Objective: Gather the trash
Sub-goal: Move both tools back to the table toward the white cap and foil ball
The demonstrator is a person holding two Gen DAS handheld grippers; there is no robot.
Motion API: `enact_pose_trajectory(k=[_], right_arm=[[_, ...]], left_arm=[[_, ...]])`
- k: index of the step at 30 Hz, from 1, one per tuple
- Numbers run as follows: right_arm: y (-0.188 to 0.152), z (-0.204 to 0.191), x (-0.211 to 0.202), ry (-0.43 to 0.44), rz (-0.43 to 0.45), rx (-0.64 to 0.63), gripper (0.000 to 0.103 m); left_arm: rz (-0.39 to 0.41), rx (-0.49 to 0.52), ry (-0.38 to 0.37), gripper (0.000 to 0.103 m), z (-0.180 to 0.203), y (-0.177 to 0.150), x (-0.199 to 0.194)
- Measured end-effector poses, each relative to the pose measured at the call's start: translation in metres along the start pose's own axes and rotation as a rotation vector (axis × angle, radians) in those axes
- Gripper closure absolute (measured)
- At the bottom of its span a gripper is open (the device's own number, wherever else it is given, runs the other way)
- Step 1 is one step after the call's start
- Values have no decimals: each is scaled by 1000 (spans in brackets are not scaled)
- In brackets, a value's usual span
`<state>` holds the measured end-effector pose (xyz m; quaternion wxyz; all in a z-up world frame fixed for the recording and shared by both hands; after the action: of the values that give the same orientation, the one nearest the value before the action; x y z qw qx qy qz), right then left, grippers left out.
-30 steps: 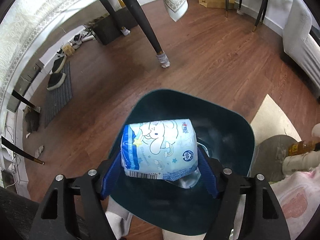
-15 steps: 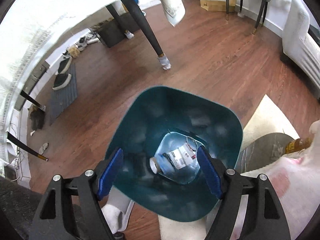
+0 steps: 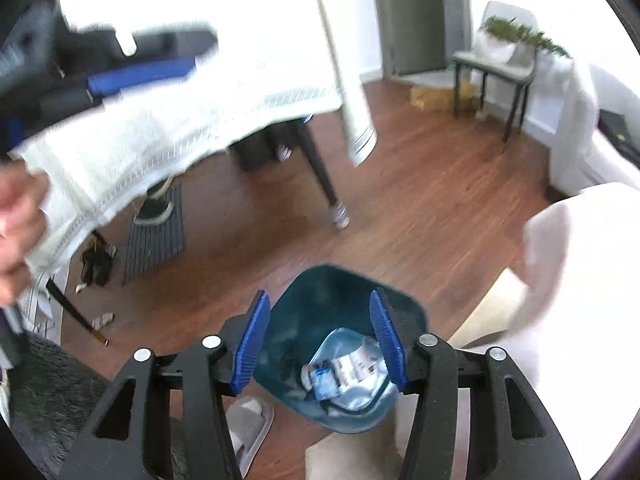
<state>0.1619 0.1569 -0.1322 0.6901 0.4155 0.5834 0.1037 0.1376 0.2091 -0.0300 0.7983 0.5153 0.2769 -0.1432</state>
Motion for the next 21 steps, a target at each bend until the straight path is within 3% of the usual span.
enact_pose_trajectory(k=[11, 21], right_arm=[[-16, 87, -94, -180, 115, 101, 52], [-59, 152, -159, -333, 122, 160, 52]], left_arm=[[-13, 44, -69, 43, 74, -6, 21], [-40, 131, -110, 32, 140, -23, 49]])
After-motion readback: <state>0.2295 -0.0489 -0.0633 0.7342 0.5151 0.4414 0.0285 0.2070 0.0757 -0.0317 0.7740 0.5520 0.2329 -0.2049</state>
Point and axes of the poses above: each gripper's, at about its wrist camera, not at the fingertips, and x roughly the way its jaws point, z to its right, y to its top, the point moved 10 cm from there along x, roughly the way its jaws point, and after that the axes turned 10 degrees about -x, right-handed, at the moved point
